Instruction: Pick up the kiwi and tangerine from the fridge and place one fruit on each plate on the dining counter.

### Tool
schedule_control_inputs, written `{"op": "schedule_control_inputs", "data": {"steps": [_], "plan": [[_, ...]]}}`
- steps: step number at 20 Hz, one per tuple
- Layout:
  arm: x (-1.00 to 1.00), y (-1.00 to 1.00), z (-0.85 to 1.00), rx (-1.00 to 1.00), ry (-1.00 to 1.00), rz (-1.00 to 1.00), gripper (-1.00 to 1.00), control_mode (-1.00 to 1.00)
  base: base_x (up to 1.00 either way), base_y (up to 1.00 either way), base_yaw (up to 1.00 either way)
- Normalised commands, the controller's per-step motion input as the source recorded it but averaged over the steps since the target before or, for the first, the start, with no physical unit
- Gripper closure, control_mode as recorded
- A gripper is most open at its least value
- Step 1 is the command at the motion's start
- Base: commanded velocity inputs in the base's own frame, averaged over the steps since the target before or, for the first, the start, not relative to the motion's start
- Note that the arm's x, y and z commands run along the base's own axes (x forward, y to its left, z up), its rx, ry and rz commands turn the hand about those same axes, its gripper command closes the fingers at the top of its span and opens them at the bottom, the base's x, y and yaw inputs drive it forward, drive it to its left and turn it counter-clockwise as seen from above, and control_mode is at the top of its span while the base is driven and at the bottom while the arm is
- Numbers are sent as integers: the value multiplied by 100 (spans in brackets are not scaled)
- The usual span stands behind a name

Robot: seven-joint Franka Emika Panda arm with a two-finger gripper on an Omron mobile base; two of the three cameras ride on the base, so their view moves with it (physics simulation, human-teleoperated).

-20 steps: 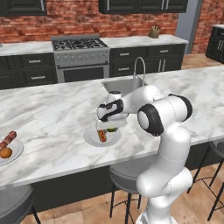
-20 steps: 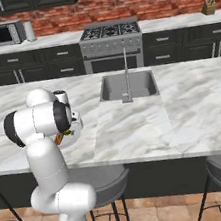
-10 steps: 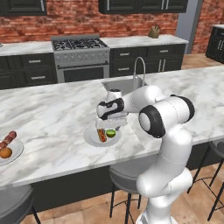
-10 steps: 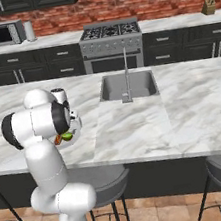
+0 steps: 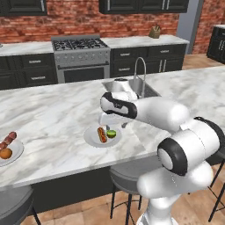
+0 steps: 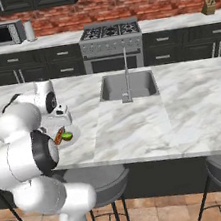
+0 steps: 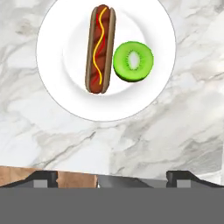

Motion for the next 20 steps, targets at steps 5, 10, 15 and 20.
{"op": "schedule_control_inputs", "data": {"steps": [5, 10, 15, 20], "plan": [[-100, -14, 57, 0, -11, -7, -100, -100, 0, 0, 0], [-100, -10, 47, 0, -17, -5, -100, -100, 0, 0, 0], [-75, 0, 63, 0, -16, 0, -100, -100, 0, 0, 0], [-91, 0, 29, 0, -18, 0, -100, -100, 0, 0, 0]]}}
